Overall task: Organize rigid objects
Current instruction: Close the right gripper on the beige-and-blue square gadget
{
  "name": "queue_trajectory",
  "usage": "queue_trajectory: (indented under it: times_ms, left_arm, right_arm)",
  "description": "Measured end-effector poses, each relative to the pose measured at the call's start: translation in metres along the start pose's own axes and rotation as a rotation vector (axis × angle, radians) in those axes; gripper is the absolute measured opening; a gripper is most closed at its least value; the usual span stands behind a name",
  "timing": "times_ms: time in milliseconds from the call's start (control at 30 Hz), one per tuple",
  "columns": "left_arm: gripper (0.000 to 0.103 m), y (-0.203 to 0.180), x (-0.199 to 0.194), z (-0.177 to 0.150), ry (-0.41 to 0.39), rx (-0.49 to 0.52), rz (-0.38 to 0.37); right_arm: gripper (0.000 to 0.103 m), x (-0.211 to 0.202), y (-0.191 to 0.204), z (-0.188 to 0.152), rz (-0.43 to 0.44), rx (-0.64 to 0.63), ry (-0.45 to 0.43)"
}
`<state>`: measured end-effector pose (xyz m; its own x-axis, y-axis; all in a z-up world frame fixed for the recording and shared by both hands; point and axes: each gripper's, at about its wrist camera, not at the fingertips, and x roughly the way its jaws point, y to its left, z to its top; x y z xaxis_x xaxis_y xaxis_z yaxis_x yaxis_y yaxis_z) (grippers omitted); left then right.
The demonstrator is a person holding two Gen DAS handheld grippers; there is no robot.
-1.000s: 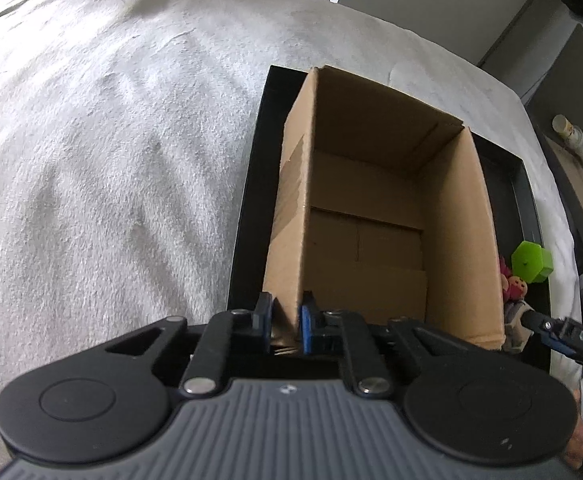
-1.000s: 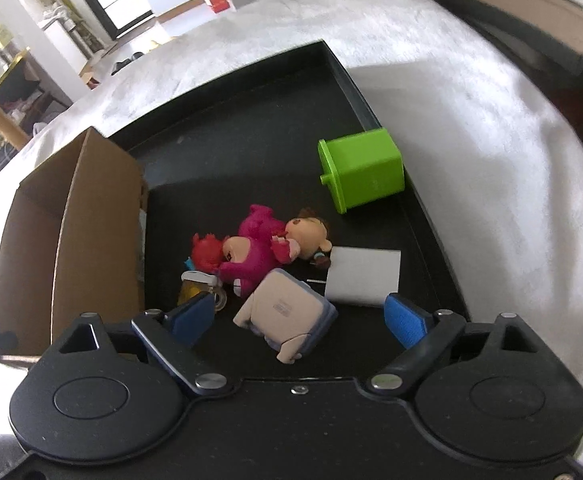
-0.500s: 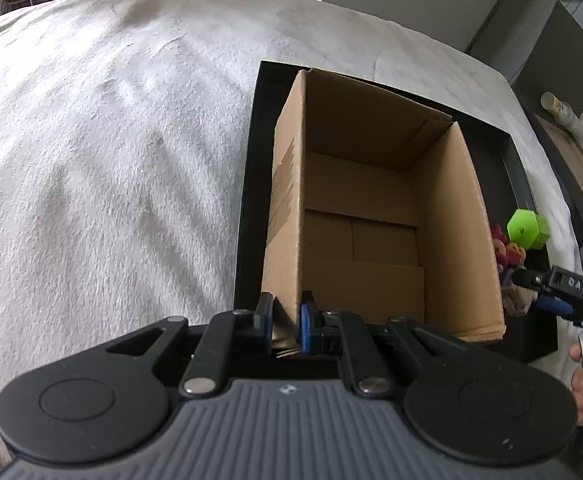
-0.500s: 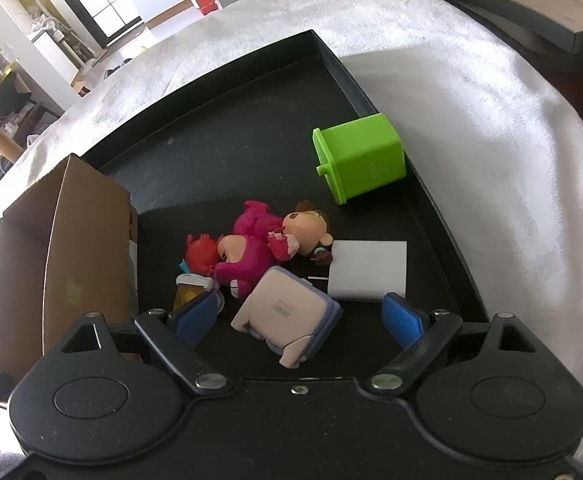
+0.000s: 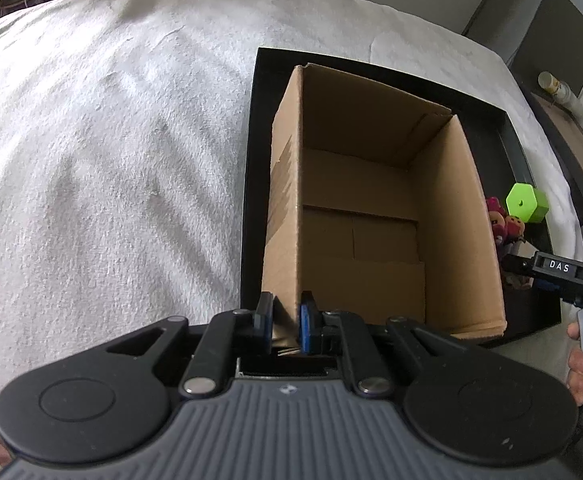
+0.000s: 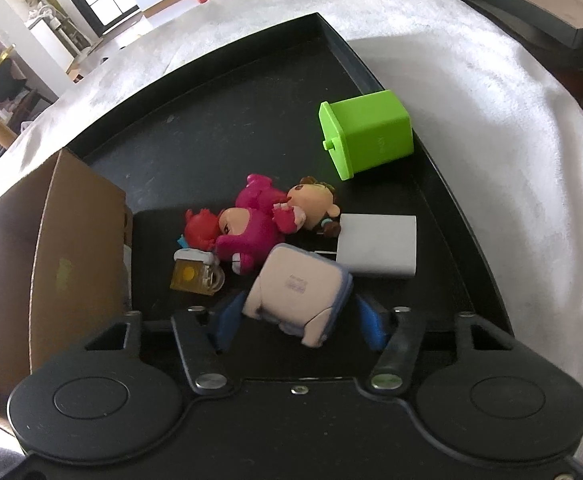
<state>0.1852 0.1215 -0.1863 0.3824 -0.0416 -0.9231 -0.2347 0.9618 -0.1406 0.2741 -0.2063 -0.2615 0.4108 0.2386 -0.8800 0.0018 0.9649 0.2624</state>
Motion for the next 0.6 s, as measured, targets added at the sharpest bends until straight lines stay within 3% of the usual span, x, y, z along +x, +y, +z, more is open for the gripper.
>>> queue_trajectory:
  times_ms: [300,600]
  left_arm:
    - [0.012,-0.008,-0.006,-0.008,0.002,0.014,0.025]
    - [0.012,-0.004,-0.009,-0.01,-0.065,-0.022,0.011]
  right_arm:
    - [0.046,-0.009,0.0,-0.004,-0.038,-0.027,-0.03]
    - [0.043,-0.023,0.002,-0.009,-0.031,-0.058,-0.041]
